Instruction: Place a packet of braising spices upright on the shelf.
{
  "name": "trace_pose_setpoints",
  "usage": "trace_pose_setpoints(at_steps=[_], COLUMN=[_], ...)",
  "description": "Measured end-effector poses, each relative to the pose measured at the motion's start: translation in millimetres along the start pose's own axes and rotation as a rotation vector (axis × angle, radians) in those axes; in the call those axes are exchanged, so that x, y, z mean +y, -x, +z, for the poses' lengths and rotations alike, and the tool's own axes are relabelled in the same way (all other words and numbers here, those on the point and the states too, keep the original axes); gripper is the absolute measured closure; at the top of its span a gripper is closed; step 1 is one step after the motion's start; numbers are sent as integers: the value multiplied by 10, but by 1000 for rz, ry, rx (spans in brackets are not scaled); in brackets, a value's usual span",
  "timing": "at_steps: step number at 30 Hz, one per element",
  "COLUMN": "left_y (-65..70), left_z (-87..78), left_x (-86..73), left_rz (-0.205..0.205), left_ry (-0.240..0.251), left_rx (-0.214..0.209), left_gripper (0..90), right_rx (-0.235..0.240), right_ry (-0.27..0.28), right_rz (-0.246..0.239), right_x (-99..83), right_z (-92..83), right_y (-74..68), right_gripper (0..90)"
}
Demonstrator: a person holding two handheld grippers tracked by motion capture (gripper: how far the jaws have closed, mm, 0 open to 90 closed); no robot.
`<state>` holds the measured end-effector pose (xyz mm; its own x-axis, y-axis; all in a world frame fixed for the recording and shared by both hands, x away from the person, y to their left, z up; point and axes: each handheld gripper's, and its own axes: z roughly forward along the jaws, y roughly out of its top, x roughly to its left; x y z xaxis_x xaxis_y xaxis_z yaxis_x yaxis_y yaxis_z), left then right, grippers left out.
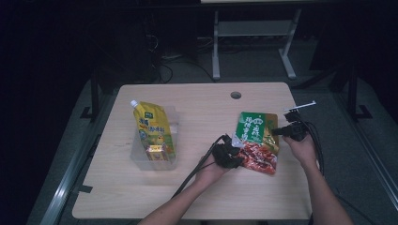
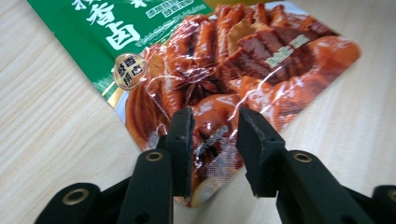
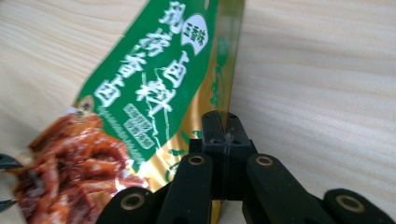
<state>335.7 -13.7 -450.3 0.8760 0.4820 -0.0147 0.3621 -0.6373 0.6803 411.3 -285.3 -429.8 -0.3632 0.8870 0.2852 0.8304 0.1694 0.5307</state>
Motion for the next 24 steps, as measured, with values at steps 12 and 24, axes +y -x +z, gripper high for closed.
trace_pose_setpoints(at_steps=[12,24], left_y=[28,152], left_z=[-256,-525], left_x=[-152,-287], left_rz=[29,68], left_ry=[40,85], left_rx=[-38,-65], left_gripper=[578,541], right_rx=[101,200], right_ry=[117,218], right_rz=[-104,-327], right_x=[23,125], right_z=[-452,-842], right_y=[-242,-796], right_gripper=[900,900])
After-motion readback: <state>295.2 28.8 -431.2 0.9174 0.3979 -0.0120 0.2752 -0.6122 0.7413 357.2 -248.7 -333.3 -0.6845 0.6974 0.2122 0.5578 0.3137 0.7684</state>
